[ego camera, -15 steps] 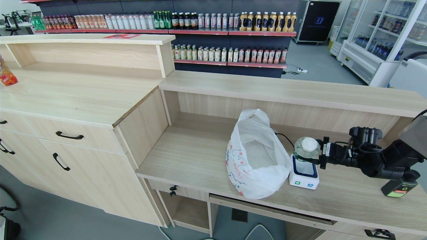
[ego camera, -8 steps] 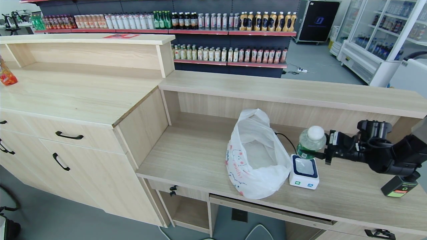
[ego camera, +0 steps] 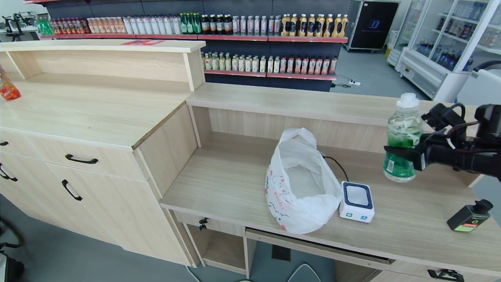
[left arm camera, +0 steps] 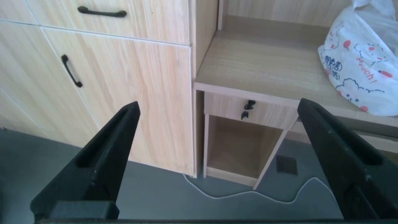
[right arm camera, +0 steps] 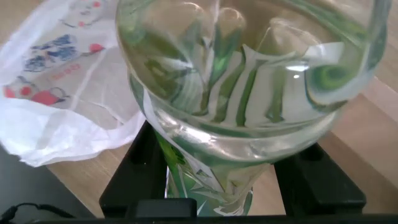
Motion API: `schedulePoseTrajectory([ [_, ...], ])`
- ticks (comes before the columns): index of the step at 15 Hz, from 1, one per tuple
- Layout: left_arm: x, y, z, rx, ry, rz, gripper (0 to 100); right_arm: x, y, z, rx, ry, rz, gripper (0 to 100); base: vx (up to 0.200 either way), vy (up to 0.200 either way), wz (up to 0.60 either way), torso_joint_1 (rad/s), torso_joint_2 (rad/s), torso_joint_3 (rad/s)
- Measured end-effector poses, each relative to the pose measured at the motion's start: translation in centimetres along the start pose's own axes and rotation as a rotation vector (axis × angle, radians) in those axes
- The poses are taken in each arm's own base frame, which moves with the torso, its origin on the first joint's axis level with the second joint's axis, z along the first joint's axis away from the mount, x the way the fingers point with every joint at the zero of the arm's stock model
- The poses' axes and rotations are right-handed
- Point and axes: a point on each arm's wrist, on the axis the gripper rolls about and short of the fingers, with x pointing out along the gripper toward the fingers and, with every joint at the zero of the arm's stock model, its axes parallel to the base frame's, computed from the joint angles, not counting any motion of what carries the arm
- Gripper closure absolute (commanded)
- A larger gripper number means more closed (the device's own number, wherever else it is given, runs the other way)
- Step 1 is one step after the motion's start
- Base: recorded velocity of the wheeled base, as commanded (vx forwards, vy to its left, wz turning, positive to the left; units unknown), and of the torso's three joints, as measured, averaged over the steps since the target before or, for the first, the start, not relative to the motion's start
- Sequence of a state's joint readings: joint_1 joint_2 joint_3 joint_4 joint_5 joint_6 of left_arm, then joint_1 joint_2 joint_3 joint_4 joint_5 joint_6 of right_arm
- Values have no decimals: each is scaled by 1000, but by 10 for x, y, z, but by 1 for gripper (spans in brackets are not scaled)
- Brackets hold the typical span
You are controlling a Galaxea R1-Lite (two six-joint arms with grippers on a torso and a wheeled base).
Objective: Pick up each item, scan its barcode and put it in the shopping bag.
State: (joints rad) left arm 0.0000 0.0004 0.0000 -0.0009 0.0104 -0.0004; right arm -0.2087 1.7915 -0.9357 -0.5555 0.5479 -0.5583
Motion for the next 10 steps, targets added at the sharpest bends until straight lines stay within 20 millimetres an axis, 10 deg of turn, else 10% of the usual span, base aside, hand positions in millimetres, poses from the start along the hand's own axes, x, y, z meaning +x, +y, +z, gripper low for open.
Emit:
schedulePoseTrajectory([
  [10, 0, 0, 0, 0, 0, 0, 0, -32, 9, 20, 25, 28, -189, 100, 0, 0, 120, 0, 0, 0],
])
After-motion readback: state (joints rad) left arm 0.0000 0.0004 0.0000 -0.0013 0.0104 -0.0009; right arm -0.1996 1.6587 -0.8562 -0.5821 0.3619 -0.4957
